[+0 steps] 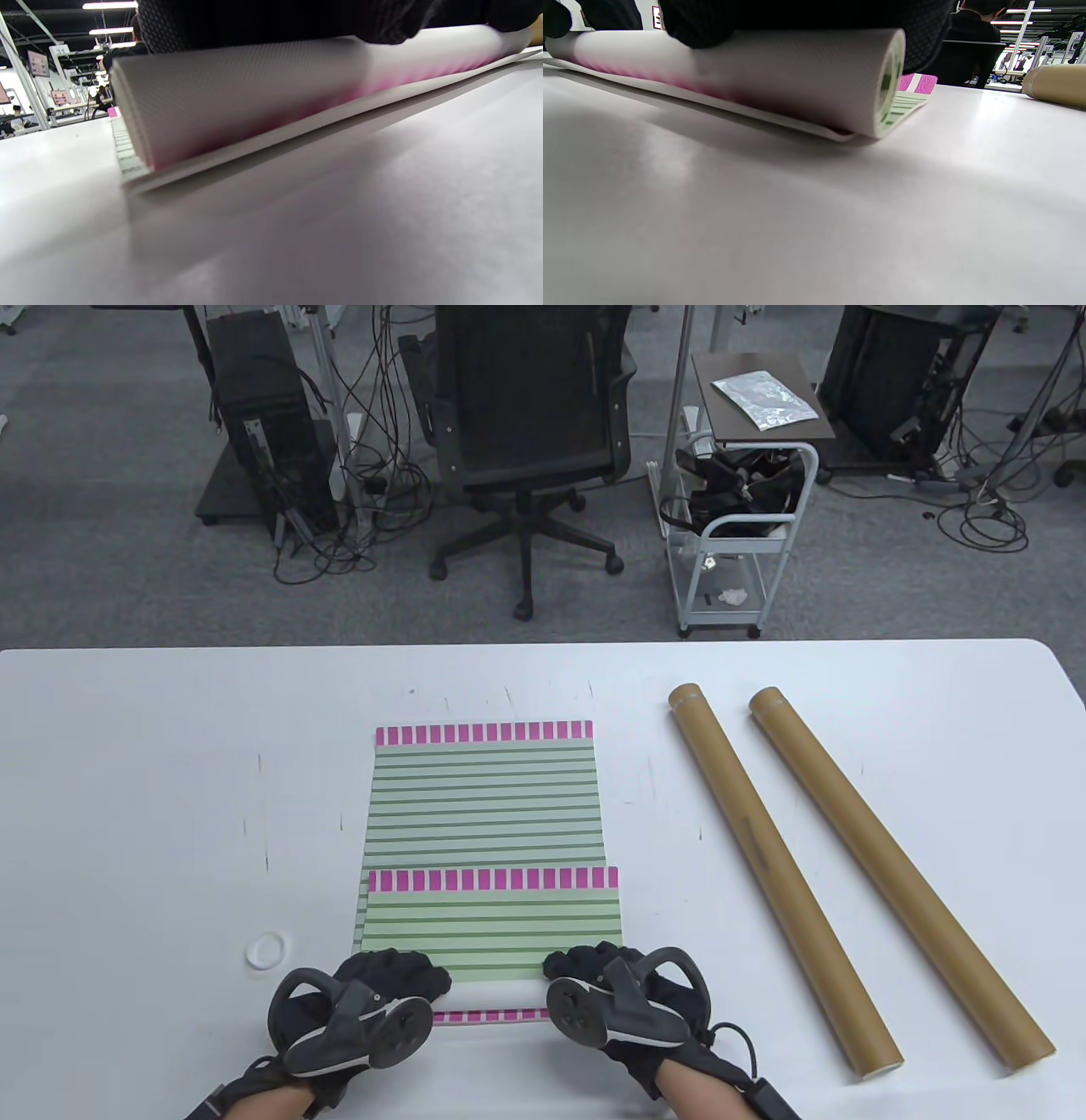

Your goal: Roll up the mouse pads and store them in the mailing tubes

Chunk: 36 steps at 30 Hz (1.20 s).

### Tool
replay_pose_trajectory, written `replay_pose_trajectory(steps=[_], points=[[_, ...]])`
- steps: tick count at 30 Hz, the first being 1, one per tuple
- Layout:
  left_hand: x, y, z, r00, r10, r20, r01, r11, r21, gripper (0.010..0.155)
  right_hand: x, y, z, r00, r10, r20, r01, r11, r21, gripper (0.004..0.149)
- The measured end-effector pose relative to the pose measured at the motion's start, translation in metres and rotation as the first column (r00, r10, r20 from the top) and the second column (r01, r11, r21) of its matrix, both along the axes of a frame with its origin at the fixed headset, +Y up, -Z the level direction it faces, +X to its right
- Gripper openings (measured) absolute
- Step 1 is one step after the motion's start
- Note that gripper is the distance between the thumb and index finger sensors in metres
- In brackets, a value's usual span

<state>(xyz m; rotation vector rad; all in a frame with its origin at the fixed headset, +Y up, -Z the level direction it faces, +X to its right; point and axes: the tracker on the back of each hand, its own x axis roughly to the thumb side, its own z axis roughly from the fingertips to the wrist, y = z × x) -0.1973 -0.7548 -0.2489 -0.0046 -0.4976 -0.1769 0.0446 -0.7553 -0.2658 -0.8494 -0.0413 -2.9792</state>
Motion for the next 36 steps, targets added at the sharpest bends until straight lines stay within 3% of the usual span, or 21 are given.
replay_pose_trajectory(steps=[5, 8, 12, 20, 24, 28, 36], points=[[-0.002, -0.003, -0.006, 0.999, 0.017, -0.044, -0.019, 0.999, -0.047, 0.051, 0.000, 0.005, 0.000, 1.000, -0.008, 0.004, 0.008, 1.000, -0.012, 0.052], [-0.004, -0.003, -0.009, 0.998, 0.032, -0.060, -0.035, 0.998, -0.054, 0.048, -0.001, 0.015, 0.006, 0.996, -0.091, 0.005, 0.091, 0.996, 0.003, 0.054], [-0.004, -0.004, -0.011, 0.996, 0.044, -0.078, -0.050, 0.996, -0.074, 0.048, -0.004, 0.007, 0.005, 0.999, 0.029, -0.016, -0.028, 0.998, 0.056, 0.051], [-0.001, -0.007, -0.009, 0.998, 0.009, -0.067, -0.014, 0.997, -0.077, 0.055, -0.002, 0.000, -0.002, 0.999, -0.017, 0.033, 0.016, 1.000, 0.006, 0.048], [-0.001, -0.007, -0.011, 0.997, -0.008, -0.081, 0.001, 0.996, -0.088, 0.057, 0.000, -0.003, -0.004, 1.000, 0.005, 0.031, -0.005, 1.000, -0.016, 0.057], [0.002, -0.004, -0.006, 0.998, -0.046, -0.041, 0.045, 0.999, -0.029, 0.054, -0.002, 0.003, 0.000, 0.999, 0.034, -0.003, -0.034, 0.999, 0.032, 0.053], [0.003, -0.001, -0.003, 0.998, -0.057, 0.029, 0.060, 0.992, -0.114, 0.053, -0.003, 0.004, 0.003, 0.999, 0.015, -0.050, -0.017, 0.999, -0.042, 0.051]])
